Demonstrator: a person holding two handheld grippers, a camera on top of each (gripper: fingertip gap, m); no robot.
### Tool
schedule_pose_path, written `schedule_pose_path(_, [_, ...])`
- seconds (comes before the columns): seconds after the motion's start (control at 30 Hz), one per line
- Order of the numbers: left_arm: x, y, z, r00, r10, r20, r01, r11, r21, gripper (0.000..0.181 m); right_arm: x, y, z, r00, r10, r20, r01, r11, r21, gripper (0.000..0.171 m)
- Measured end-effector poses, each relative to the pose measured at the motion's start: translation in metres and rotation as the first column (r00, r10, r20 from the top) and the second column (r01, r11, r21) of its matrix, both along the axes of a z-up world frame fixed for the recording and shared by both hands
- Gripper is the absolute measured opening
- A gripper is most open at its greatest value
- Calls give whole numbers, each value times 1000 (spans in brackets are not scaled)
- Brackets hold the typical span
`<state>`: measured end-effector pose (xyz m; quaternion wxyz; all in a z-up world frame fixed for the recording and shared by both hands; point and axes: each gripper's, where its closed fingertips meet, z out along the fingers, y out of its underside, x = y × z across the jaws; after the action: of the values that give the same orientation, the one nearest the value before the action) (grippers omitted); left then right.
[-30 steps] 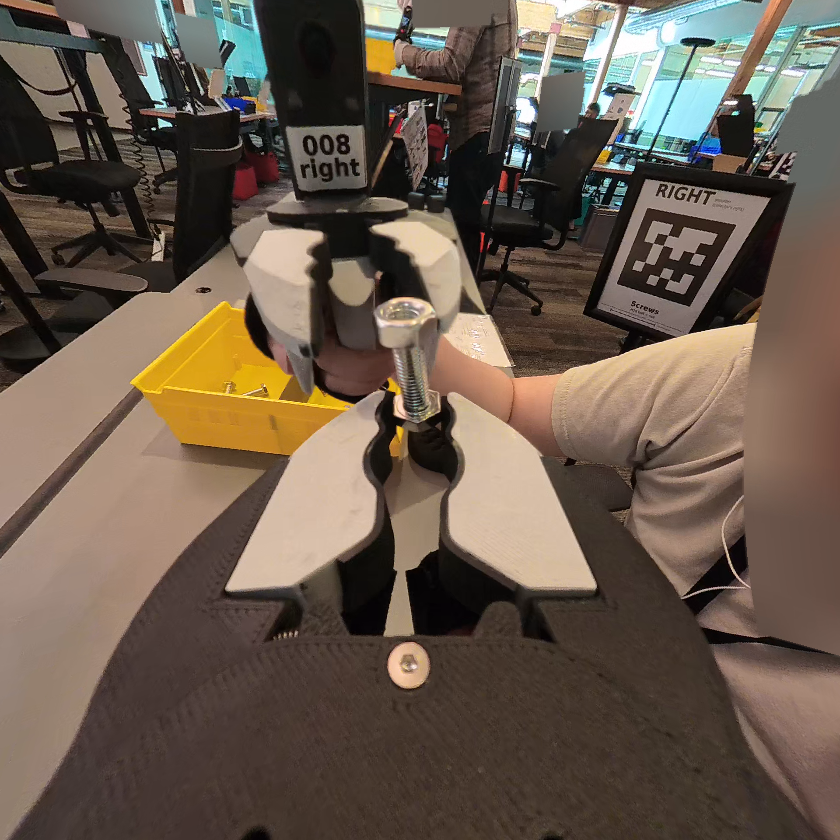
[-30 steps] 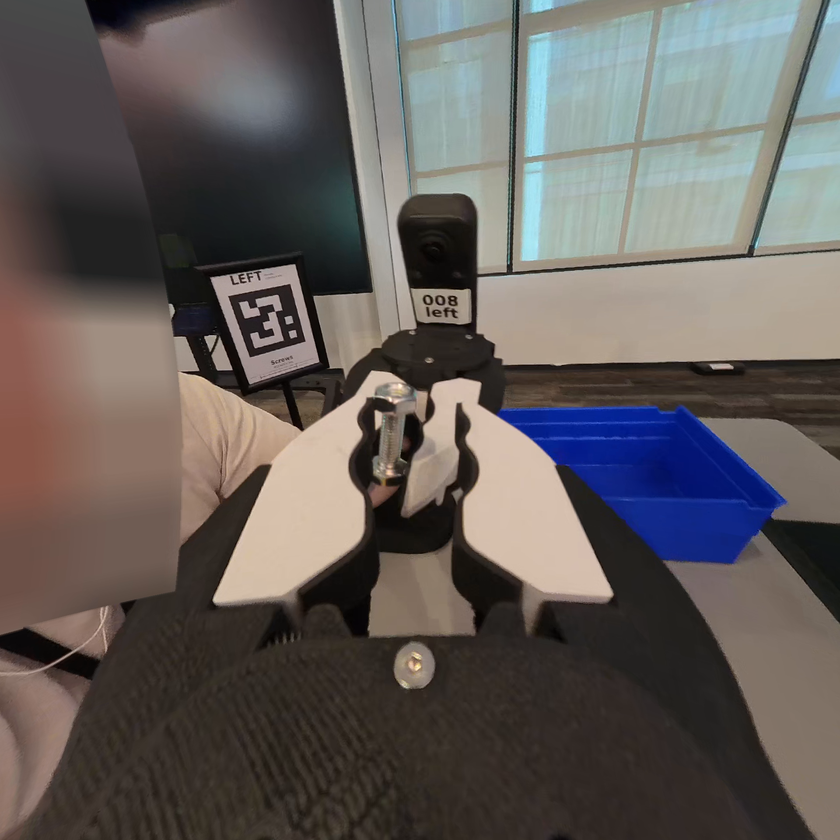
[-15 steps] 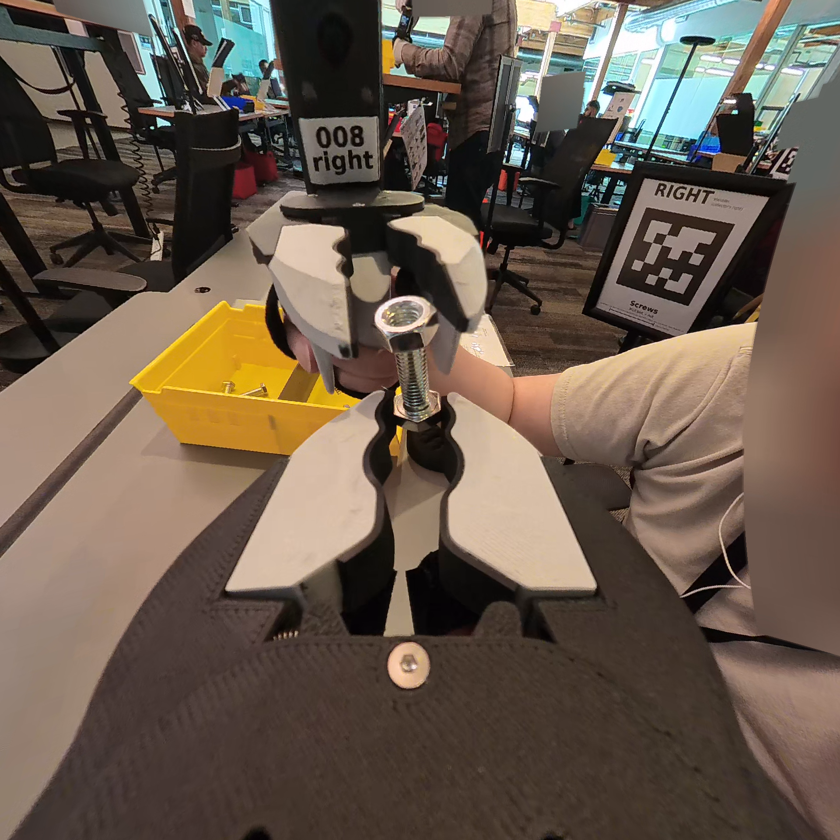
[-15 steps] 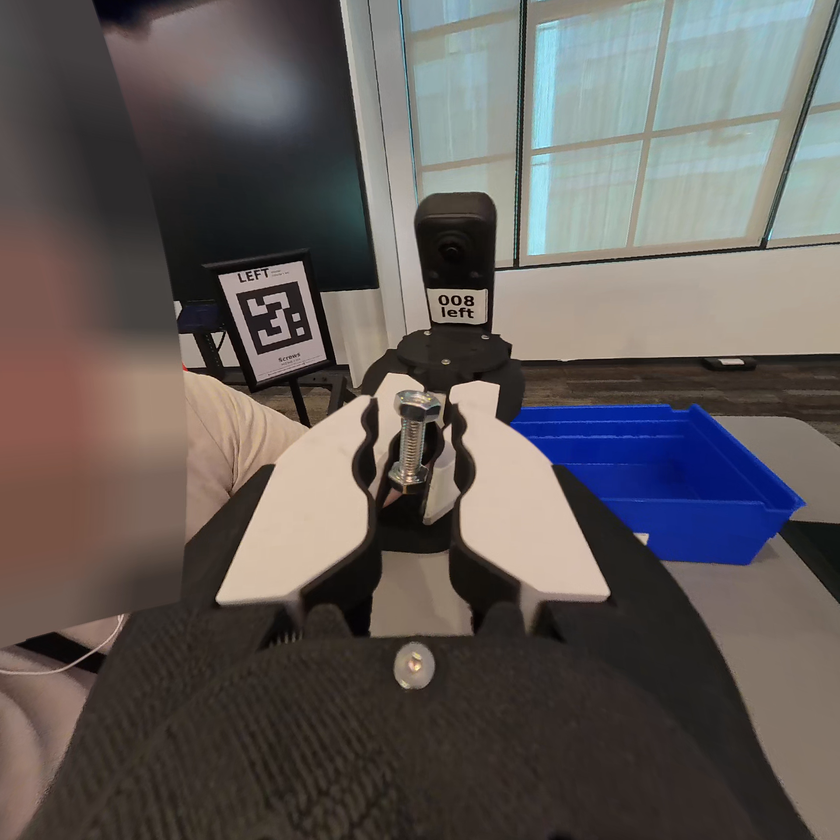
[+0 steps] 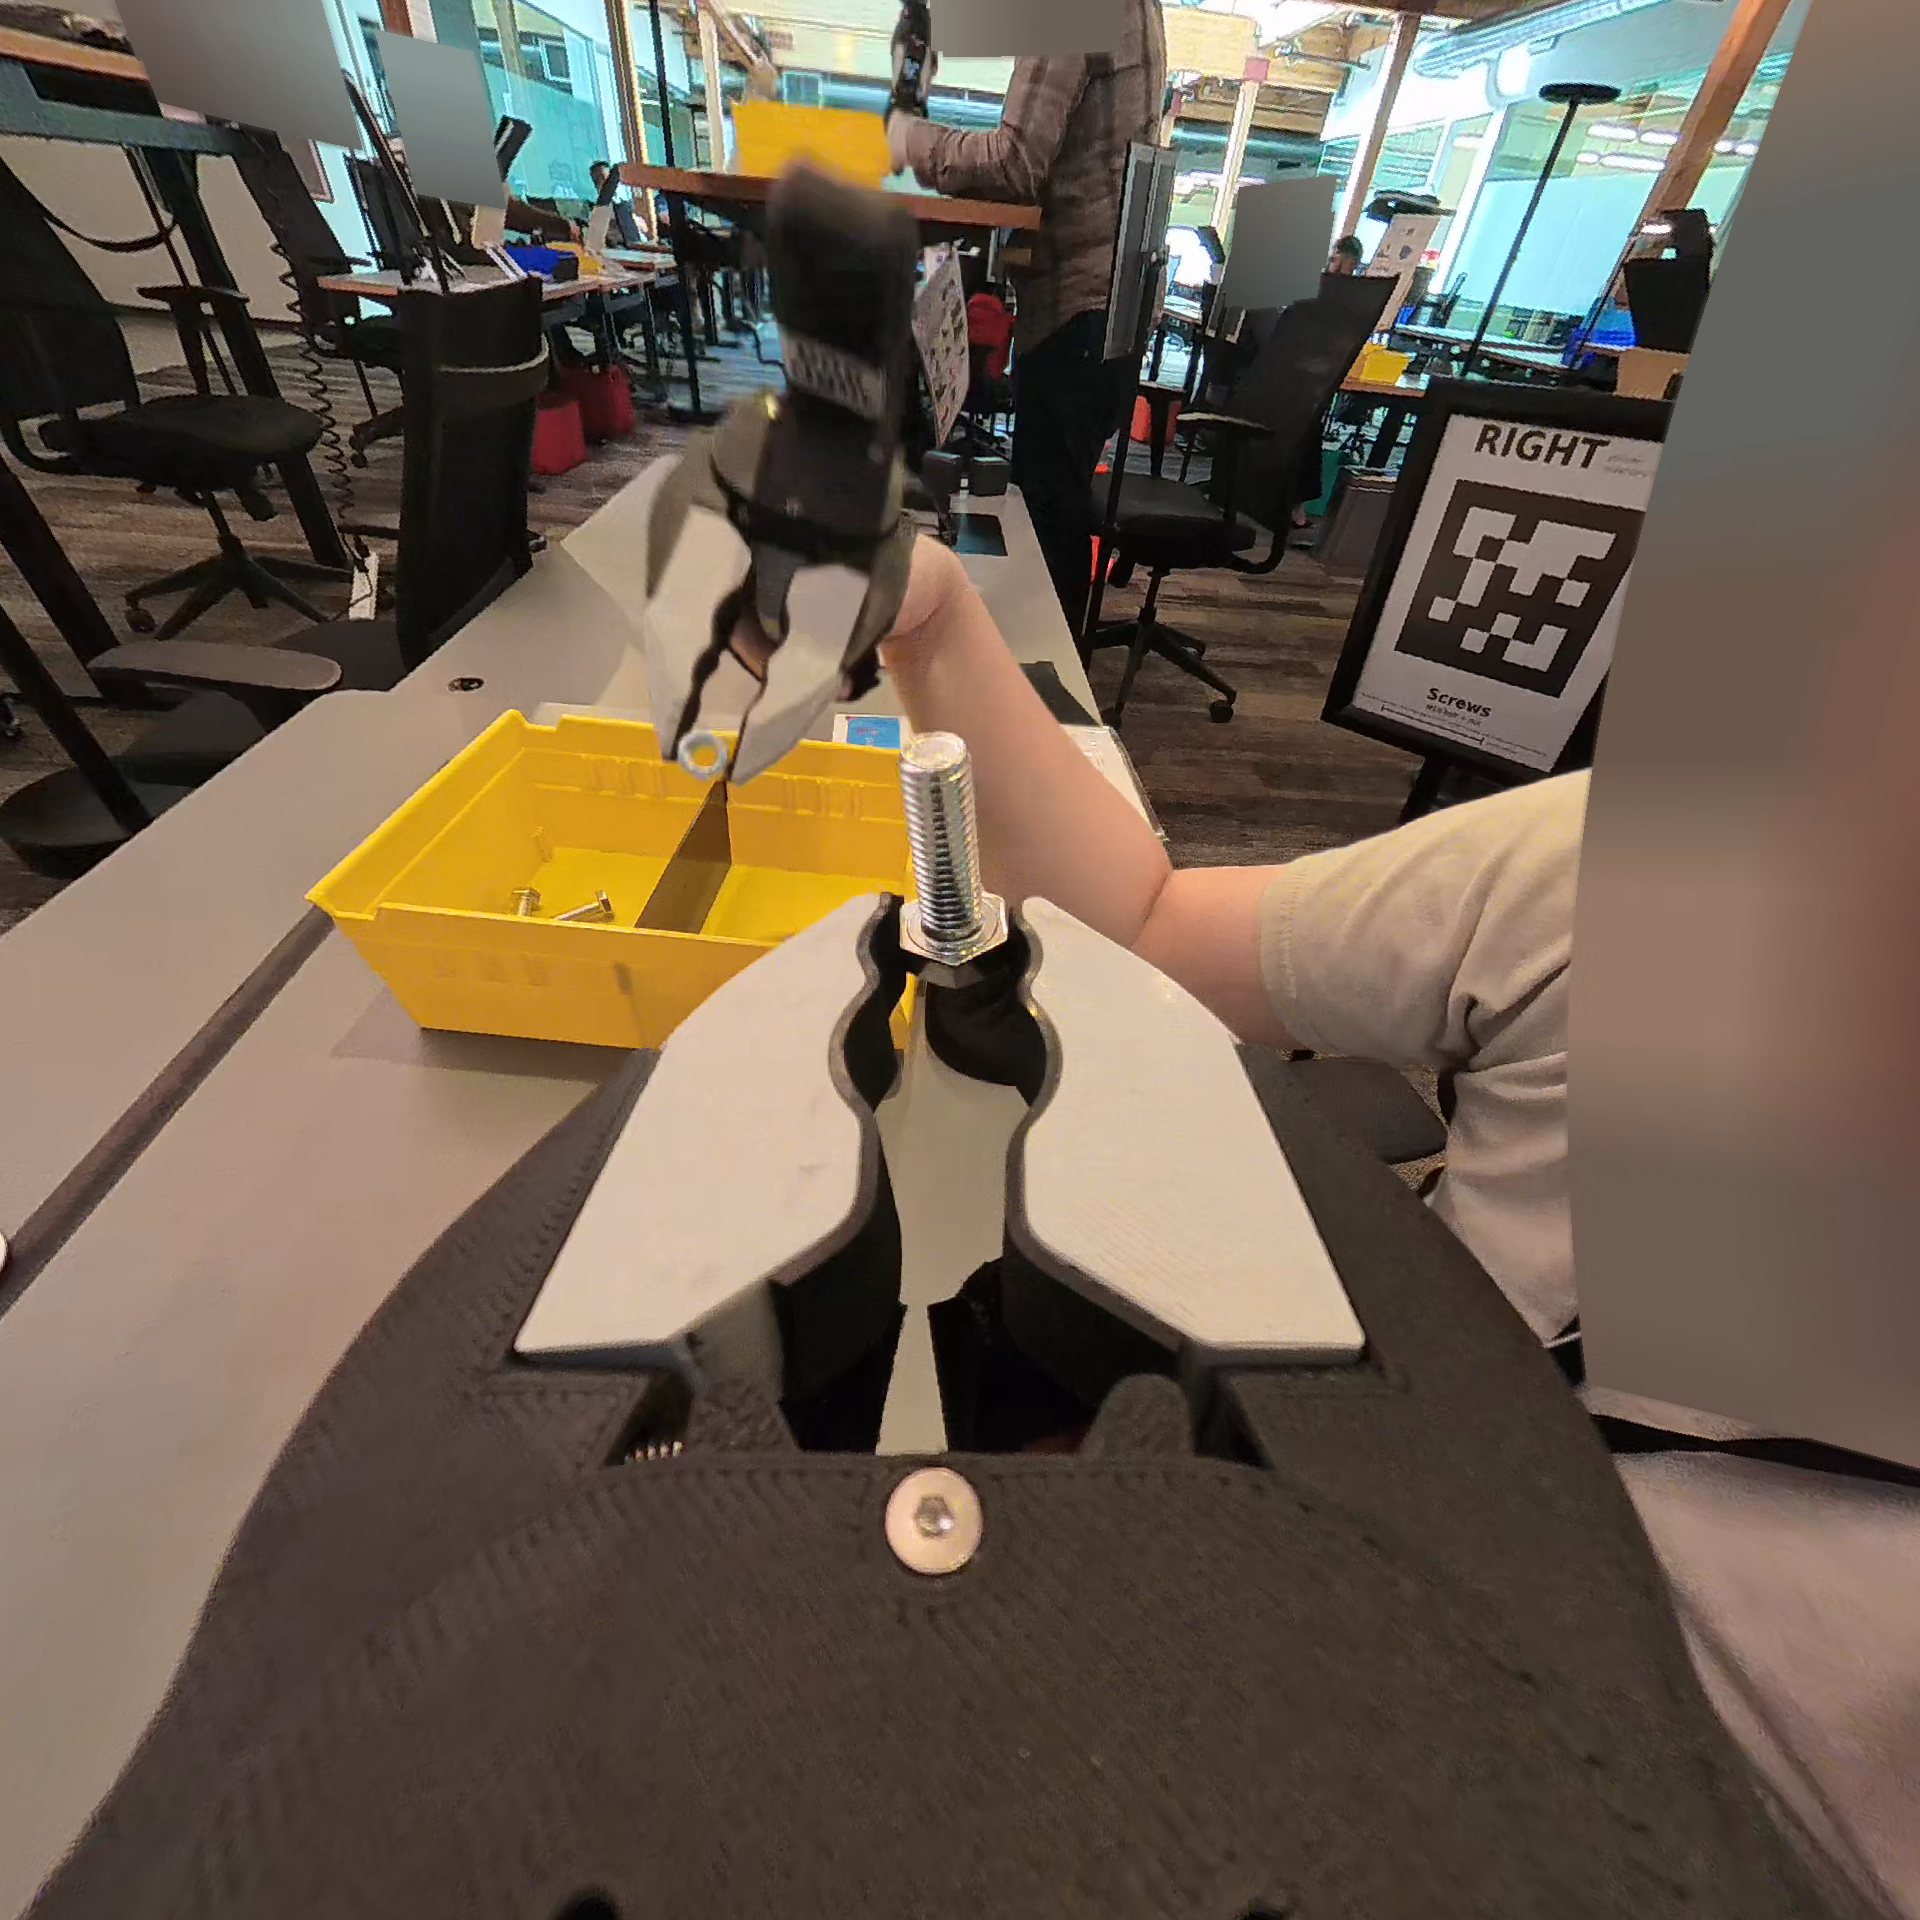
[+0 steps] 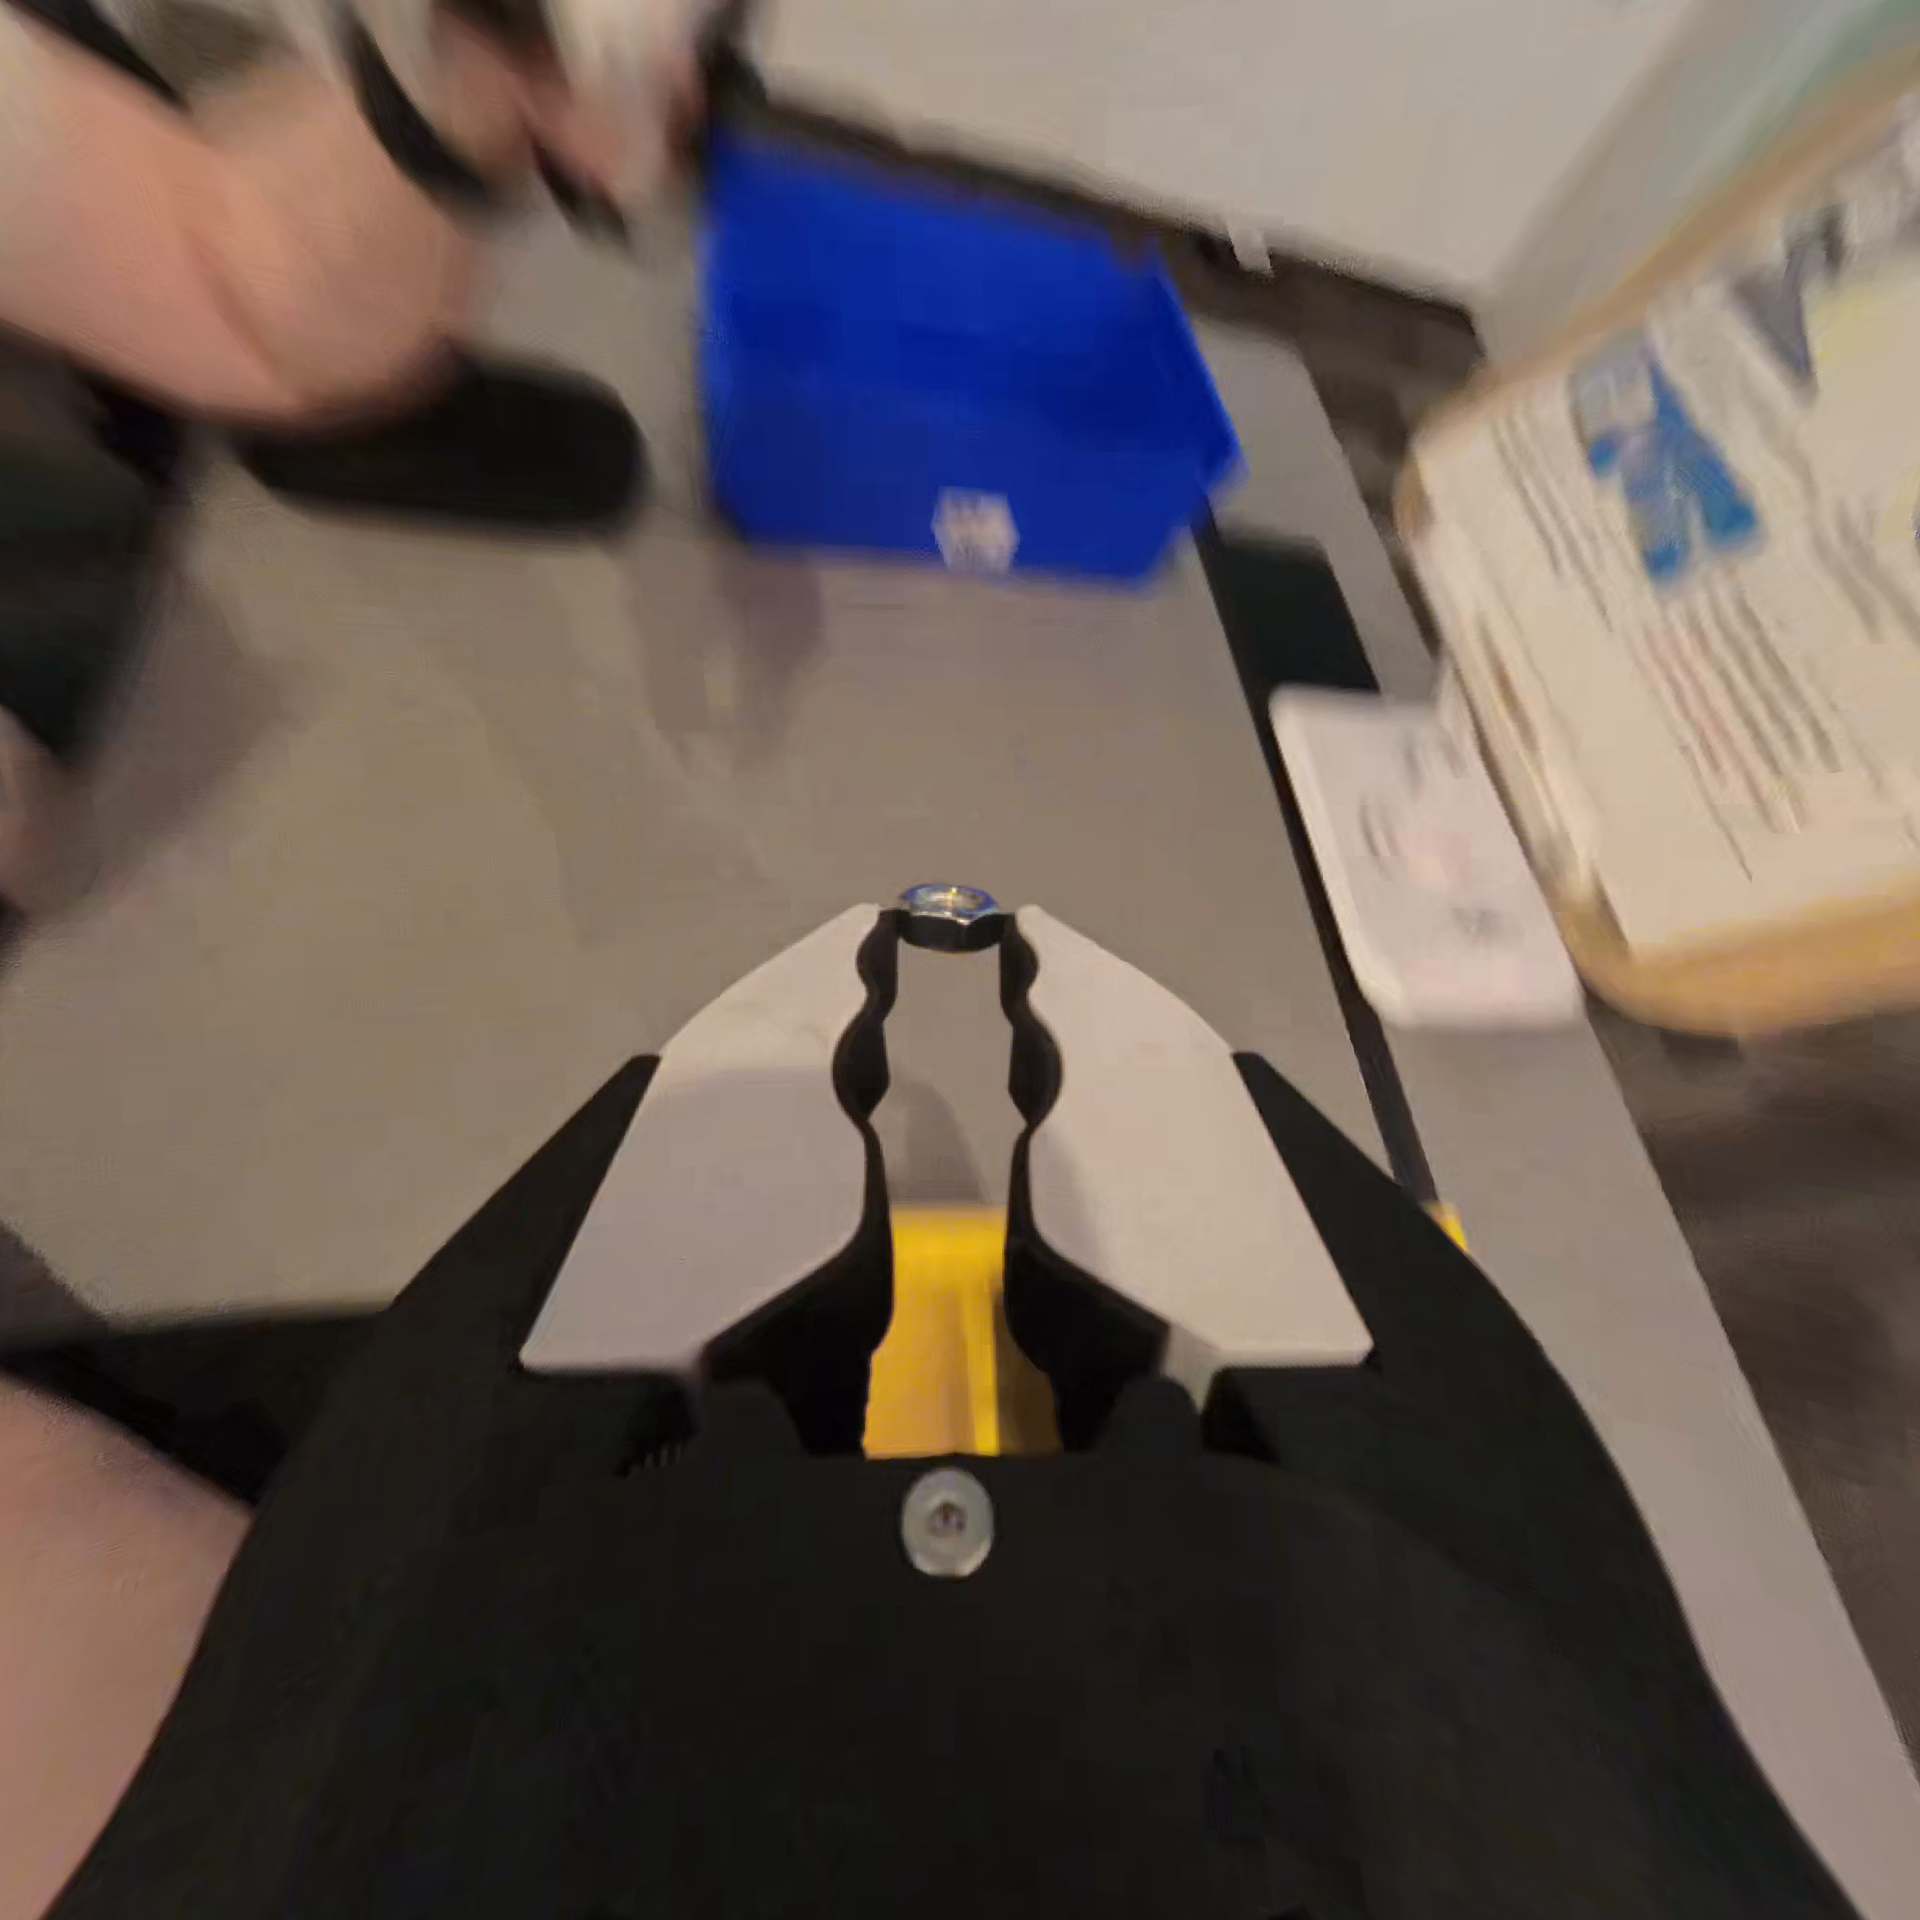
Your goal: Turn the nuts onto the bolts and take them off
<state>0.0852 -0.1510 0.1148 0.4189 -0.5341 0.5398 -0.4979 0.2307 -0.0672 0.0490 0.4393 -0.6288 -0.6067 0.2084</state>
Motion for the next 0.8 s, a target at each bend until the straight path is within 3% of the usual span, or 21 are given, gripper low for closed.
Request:
schedule_pose_path(0.07, [-1,0,2,1000,1,8,0,1000,-3,18,46,6,-47,983,-104,152,122,986,-115,20])
schedule_pose_path(0.17, [-1,0,2,1000,-1,9,1,1000,-11,18,81,0,-105,955,-126,267,223,902,-370,20])
schedule_pose_path(0.3, [1,-3,-1,1000,-7,-3,7,1000,-9,18,110,6,-159,879,-168,445,399,771,-496,20])
schedule_pose_path(0.63, [-3,-6,5,1000,-8,7,8,1000,1,18,120,2,-180,833,-226,504,534,564,-630,23])
schedule_pose_path(0.8, [-2,-7,5,1000,-13,10,13,1000,3,18,119,2,-167,842,-257,475,529,567,-631,28])
